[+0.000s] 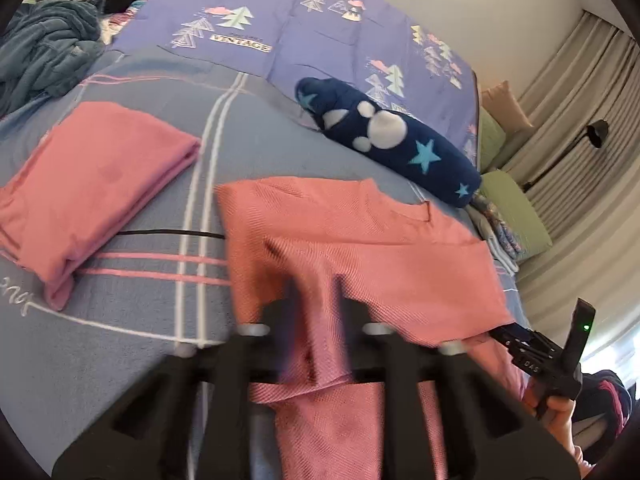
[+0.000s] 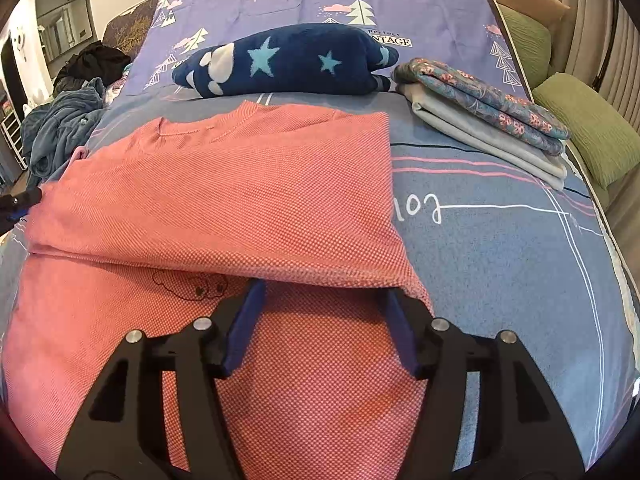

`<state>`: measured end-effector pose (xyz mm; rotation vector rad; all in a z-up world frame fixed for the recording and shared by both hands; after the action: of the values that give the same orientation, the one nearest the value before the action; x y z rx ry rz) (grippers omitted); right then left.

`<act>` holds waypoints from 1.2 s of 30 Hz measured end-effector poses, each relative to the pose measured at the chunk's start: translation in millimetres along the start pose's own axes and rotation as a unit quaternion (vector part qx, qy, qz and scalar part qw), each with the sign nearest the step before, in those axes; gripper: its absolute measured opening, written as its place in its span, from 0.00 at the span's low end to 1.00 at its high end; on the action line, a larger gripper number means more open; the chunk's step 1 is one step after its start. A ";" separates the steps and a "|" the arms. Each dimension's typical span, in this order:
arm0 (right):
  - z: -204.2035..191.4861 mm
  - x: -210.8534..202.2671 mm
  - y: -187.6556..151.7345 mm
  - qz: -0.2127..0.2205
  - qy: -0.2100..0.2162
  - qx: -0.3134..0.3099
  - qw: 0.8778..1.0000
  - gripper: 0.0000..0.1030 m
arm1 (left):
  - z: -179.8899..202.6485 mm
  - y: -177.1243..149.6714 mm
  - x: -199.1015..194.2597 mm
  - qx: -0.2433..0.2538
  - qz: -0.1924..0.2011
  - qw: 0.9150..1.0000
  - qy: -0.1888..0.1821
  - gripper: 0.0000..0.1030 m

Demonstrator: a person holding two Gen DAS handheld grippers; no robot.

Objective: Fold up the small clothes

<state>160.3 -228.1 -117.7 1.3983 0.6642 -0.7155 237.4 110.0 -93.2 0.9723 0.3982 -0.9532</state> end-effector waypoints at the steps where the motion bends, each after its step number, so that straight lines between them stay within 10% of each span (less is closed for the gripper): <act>1: -0.3 -1.3 -0.7 0.000 0.001 0.000 1.000 0.61 | -2.1 -0.6 -0.6 -0.001 0.004 1.000 0.015 0.44; 5: -0.2 -16.7 -6.2 0.002 0.009 0.000 1.000 0.61 | -9.9 -4.2 -3.6 -0.010 0.014 0.998 0.054 0.43; 13: 30.8 -64.1 16.1 0.078 0.036 0.057 0.995 0.29 | 88.5 -6.5 8.5 0.081 -0.004 0.995 -0.054 0.43; 16: 36.6 -35.9 18.3 0.048 0.077 0.082 0.992 0.28 | 97.3 -30.0 57.9 0.101 -0.059 0.993 -0.022 0.43; 18: 43.2 3.1 3.1 -0.022 0.028 0.070 0.997 0.24 | 88.9 -49.3 85.5 0.122 -0.062 0.990 0.015 0.43; 26: 61.8 -15.8 1.5 0.016 0.047 0.097 0.994 0.38 | 104.9 -45.1 59.0 0.127 -0.064 0.990 -0.010 0.43; 36: 63.6 9.2 -3.0 0.008 0.093 0.095 0.991 0.15 | 151.6 -81.8 93.4 0.212 -0.086 0.973 0.019 0.45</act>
<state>163.5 -292.2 -122.5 1.6584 0.7447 -0.6531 203.9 -81.7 -116.8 1.3611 0.3199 -1.2067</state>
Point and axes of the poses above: each gripper's, at about its wrist camera, not at the fingertips, and x roughly the way its jaws point, z to its right, y to its top, the point moved 5 cm from there along x, roughly the way its jaws point, and after that the axes turned 8 degrees about -x, right-handed, at the moved point
